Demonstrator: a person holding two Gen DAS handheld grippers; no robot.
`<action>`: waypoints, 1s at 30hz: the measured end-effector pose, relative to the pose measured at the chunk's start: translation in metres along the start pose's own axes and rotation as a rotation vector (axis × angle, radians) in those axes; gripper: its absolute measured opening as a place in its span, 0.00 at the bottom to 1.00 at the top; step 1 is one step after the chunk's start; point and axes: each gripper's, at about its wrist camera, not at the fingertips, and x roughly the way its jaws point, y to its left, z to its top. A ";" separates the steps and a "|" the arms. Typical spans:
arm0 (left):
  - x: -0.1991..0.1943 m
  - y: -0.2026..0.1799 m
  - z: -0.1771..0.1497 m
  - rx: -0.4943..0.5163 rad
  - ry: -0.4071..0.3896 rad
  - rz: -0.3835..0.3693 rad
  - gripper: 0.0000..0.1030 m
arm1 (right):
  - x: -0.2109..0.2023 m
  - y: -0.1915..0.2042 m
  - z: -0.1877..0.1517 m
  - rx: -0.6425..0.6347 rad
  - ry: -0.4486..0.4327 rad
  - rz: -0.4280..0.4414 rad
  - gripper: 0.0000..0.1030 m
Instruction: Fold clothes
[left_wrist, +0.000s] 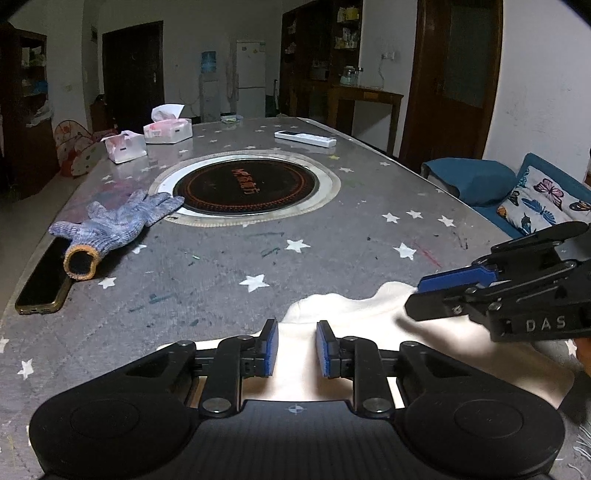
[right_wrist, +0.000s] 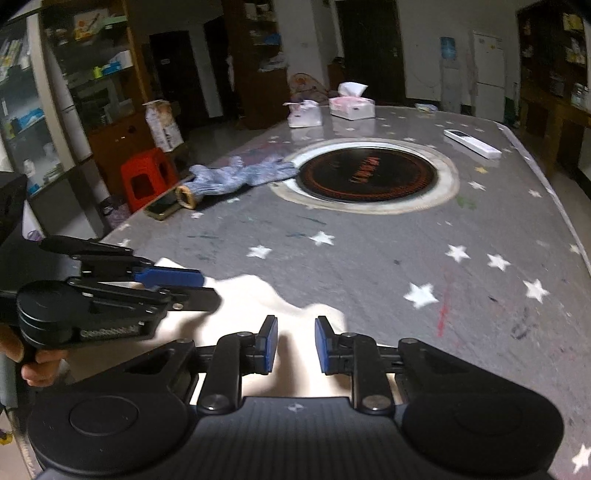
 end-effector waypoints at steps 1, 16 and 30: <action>-0.001 0.000 -0.001 -0.001 -0.001 0.000 0.24 | 0.002 0.003 0.001 -0.010 0.002 0.004 0.20; -0.052 -0.019 -0.026 0.044 -0.058 -0.054 0.24 | -0.014 0.028 -0.012 -0.124 0.063 0.048 0.20; -0.058 -0.045 -0.067 0.092 -0.047 -0.068 0.24 | -0.035 0.069 -0.061 -0.241 0.033 0.047 0.20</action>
